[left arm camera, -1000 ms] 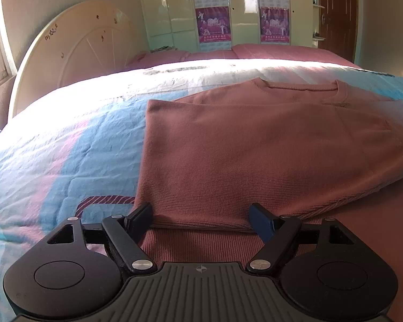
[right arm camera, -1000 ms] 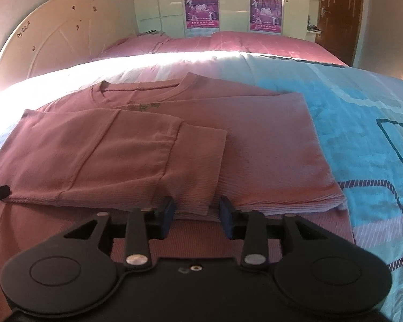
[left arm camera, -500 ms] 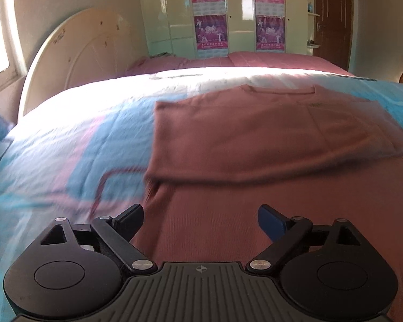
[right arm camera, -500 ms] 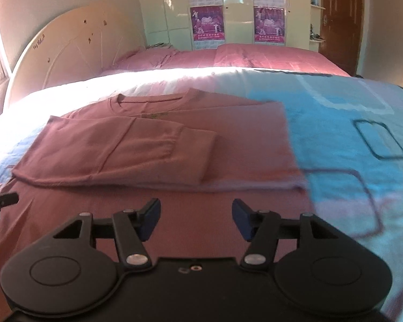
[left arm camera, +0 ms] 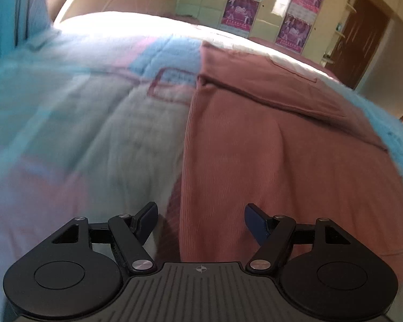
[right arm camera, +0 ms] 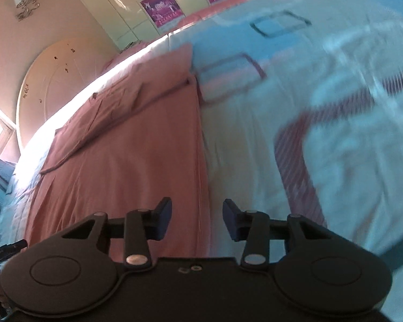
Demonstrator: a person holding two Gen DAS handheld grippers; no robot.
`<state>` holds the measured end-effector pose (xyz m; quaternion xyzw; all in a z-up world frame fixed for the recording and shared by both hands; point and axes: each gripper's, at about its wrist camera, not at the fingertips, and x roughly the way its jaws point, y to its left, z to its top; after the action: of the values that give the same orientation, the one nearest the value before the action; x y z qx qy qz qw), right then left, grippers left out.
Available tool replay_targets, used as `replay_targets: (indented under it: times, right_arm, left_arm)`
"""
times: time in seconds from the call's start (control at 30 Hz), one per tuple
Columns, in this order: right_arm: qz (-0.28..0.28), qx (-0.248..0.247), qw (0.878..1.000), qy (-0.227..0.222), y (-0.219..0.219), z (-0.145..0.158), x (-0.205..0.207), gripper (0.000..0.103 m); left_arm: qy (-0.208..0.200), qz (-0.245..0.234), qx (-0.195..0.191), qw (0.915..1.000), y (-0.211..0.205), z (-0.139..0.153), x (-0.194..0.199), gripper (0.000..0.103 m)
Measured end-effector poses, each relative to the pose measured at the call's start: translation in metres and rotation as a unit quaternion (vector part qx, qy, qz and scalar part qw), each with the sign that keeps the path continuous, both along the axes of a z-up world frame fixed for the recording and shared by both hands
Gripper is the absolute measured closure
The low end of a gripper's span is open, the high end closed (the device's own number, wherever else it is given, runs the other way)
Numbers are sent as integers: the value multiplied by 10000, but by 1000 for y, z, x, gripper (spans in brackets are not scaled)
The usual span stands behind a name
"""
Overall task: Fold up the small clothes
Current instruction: 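Grasp the sweatshirt hem with both grippers and lift it toward the collar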
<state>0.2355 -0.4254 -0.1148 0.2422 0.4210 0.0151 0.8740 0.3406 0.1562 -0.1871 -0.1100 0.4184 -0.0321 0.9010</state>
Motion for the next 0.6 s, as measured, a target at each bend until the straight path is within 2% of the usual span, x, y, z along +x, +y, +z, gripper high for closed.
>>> replay_targets:
  times: [0.1, 0.17, 0.27, 0.4, 0.6]
  right_arm:
    - [-9, 204, 9998, 47, -1, -10, -18, 61]
    - [-74, 559, 9984, 15, -4, -15, -29, 61]
    - [-24, 1108, 9938, 11, -3, -21, -42, 61]
    - [187, 1310, 9912, -37, 5, -24, -54, 61]
    - [22, 1682, 9857, -141, -1, -25, -44, 67]
  left_arm:
    - [25, 26, -387, 9992, 6, -6, -13, 32]
    - [67, 65, -771, 9970, 13, -8, -19, 32]
    - [125, 161, -1493, 9886, 25, -15, -29, 35]
    - [158, 227, -2103, 9772, 34, -27, -41, 44]
    - [57, 195, -2190, 9755, 25, -32, -40, 45]
